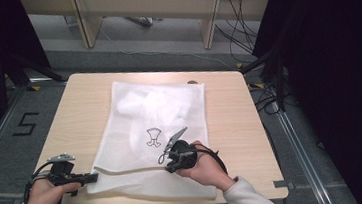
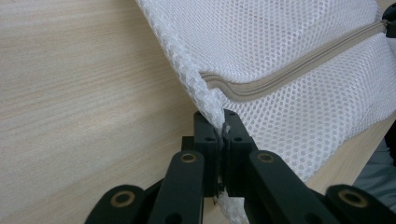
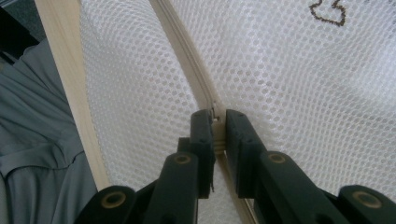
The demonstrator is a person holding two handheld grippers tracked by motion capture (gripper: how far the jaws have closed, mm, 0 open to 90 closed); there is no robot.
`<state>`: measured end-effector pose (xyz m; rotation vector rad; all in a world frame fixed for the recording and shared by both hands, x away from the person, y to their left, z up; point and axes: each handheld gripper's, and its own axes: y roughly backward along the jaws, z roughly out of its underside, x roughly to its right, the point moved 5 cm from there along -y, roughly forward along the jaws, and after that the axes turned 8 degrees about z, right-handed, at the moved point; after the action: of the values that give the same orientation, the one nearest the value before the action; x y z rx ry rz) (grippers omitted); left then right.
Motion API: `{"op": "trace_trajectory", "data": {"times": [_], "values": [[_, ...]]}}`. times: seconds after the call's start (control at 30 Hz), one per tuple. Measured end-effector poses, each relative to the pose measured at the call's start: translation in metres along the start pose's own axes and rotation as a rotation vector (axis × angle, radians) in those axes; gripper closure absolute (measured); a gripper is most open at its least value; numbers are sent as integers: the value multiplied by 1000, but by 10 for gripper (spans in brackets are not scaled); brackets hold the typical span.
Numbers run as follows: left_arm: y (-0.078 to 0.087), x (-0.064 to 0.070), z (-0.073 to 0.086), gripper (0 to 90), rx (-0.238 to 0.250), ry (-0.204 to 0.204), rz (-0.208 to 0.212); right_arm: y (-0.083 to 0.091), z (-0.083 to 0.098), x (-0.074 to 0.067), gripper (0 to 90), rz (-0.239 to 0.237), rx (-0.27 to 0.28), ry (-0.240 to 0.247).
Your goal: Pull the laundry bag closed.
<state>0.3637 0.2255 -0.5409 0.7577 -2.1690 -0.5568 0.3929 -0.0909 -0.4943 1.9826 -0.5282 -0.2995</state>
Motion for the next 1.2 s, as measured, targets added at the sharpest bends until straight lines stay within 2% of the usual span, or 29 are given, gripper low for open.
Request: {"op": "trace_trajectory", "data": {"times": [0.23, 1.13, 1.2], "values": [[1, 0, 0, 863, -17, -3, 2, 2, 2, 1, 823, 2, 0, -6], [1, 0, 0, 863, -10, -1, -1, 9, 13, 7, 823, 19, 4, -14], [1, 0, 0, 863, -14, -1, 3, 11, 15, 6, 823, 19, -2, -36]]}}
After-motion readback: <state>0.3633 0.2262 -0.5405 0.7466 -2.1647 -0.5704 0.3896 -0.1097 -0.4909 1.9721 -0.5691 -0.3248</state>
